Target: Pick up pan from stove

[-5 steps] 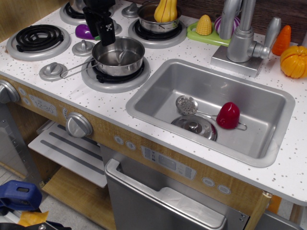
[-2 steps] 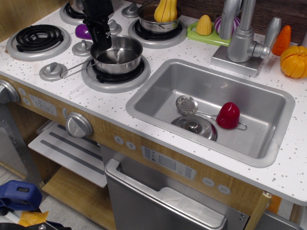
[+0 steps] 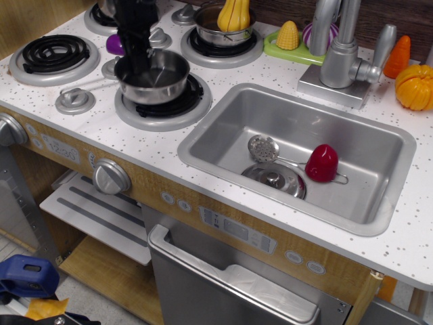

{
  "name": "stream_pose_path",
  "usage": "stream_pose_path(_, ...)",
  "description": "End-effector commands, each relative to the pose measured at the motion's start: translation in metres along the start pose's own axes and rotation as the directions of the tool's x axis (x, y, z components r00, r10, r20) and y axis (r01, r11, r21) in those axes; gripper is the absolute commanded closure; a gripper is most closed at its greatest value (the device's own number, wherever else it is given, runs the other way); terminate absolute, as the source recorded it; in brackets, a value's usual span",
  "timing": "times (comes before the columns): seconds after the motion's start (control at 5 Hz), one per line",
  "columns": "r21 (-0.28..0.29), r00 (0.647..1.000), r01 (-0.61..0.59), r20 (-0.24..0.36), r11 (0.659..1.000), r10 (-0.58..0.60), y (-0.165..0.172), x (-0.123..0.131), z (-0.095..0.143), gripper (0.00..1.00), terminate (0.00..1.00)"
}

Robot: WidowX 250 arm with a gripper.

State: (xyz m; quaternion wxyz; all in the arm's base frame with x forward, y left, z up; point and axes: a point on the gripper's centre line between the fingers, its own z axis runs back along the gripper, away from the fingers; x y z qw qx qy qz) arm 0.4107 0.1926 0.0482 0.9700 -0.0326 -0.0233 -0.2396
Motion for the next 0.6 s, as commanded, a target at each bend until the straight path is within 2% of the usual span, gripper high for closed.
stream_pose_path(0.0,0.17,0.999,0.017,0.039,0.985,-0.024,-0.005,0.019,0.096,1.0,0.0)
stream_pose_path(0.2,0.2,0.998,0.038,0.045,0.979,-0.048,-0.01,0.023,0.108,1.0,0.0)
stream_pose_path(0.4,0.202,0.996,0.05,0.067,0.978,-0.065,-0.007,0.023,0.102,1.0,1.0)
